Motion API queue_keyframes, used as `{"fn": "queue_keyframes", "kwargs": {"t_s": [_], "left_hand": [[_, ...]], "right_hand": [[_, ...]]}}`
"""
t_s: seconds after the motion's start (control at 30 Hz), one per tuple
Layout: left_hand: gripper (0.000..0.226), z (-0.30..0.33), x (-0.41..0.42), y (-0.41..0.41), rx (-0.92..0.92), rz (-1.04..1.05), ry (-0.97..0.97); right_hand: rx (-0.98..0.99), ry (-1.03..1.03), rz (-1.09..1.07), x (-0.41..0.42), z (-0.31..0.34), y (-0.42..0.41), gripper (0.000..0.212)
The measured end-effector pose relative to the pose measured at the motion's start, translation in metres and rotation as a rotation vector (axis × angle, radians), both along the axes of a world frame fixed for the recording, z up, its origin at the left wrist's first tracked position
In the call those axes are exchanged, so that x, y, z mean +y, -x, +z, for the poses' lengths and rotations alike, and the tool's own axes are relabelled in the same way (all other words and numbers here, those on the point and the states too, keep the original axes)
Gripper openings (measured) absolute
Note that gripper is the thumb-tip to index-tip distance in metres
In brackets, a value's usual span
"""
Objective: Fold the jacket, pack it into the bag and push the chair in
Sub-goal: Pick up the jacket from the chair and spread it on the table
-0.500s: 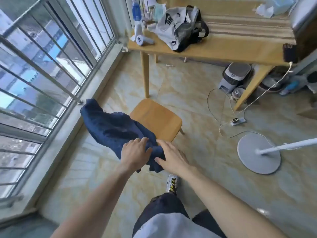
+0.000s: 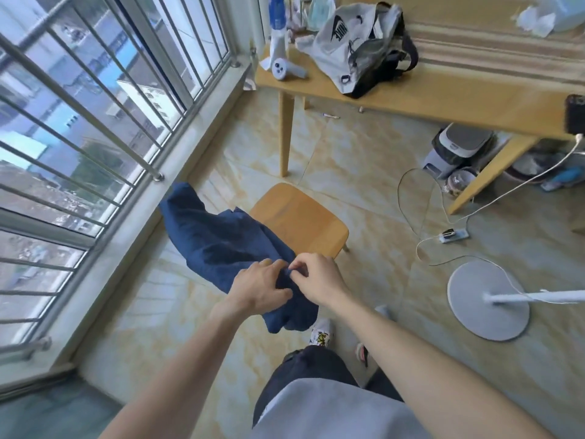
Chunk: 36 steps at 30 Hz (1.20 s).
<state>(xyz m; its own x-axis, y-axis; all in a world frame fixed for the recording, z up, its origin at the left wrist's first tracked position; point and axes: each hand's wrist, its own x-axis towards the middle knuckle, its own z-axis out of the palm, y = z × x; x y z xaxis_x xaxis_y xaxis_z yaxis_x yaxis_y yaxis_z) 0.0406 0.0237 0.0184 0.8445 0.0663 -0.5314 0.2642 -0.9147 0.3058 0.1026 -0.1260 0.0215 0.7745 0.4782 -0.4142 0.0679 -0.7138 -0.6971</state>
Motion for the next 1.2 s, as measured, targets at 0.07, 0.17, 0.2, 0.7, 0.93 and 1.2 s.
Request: {"fn": "queue_keyframes", "kwargs": {"t_s": [0.07, 0.17, 0.2, 0.7, 0.93, 1.2], "left_hand": [[0.031, 0.013, -0.003, -0.011, -0.083, 0.031, 0.028], [0.017, 0.035, -0.006, -0.038, -0.281, 0.128, 0.017], [0.013, 0.046, -0.007, -0.050, -0.350, 0.160, 0.021], [0.022, 0.282, -0.140, -0.229, -1.059, 0.281, 0.347], [0.023, 0.346, -0.199, -0.267, -1.256, 0.400, 0.304], [0.085, 0.341, -0.254, -0.291, -0.934, 0.307, 0.074]], "right_hand": [[-0.038, -0.074, -0.031, 0.004, 0.018, -0.017, 0.010], [-0.109, -0.192, -0.065, 0.002, 0.053, -0.045, 0.009], [-0.122, -0.244, -0.081, -0.002, 0.064, -0.055, 0.009], [-0.140, -0.324, 0.092, -0.183, 0.126, -0.232, 0.113], [-0.561, -0.485, -0.266, -0.262, 0.209, -0.315, 0.025], [-0.744, -0.592, -0.302, -0.316, 0.331, -0.345, 0.023]]}}
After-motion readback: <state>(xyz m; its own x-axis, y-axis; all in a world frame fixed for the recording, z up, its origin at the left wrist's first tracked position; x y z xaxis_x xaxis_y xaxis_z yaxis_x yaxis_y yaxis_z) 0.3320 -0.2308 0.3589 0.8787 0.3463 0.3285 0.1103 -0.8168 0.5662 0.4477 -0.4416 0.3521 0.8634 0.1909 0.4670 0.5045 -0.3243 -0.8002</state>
